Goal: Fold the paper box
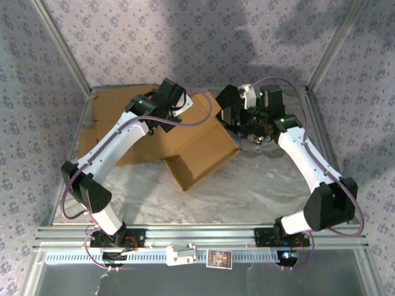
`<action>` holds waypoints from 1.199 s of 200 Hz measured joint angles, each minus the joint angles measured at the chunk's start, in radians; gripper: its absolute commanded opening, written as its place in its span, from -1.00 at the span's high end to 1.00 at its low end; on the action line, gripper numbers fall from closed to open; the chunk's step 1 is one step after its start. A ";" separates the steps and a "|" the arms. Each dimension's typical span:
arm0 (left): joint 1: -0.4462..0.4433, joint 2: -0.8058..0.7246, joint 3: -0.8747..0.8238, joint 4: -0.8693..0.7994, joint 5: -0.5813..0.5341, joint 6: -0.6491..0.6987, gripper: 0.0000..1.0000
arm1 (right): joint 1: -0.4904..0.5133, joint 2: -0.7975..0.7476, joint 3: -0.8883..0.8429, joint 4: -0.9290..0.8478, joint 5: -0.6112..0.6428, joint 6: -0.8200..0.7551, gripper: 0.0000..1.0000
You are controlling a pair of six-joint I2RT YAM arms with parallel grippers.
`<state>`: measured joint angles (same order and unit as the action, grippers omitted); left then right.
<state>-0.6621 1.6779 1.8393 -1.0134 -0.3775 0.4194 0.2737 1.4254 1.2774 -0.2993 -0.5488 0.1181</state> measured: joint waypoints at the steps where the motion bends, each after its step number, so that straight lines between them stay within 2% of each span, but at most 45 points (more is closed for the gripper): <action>1: 0.000 0.001 0.002 0.000 0.001 0.003 1.00 | -0.001 0.000 0.000 0.002 -0.005 -0.008 -0.21; 55: 0.001 0.058 0.121 -0.047 0.064 0.185 1.00 | -0.022 0.002 0.003 0.027 -0.072 -0.290 -0.31; 88: 0.001 0.075 0.170 -0.091 0.105 0.243 1.00 | -0.035 0.002 0.003 0.018 -0.072 -0.407 -0.39; 115: 0.001 0.075 0.172 -0.114 0.128 0.277 1.00 | -0.024 0.001 0.003 -0.012 -0.071 -0.489 -0.38; 179: 0.000 0.075 0.172 -0.132 0.171 0.314 1.00 | 0.029 -0.022 -0.023 -0.026 -0.048 -0.595 -0.30; 240: -0.008 0.075 0.172 -0.138 0.183 0.321 1.00 | 0.043 0.026 0.007 -0.026 0.012 -0.643 -0.21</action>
<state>-0.6697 1.7527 2.0109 -1.1515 -0.1944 0.7406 0.3172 1.4509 1.2842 -0.3252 -0.5369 -0.5251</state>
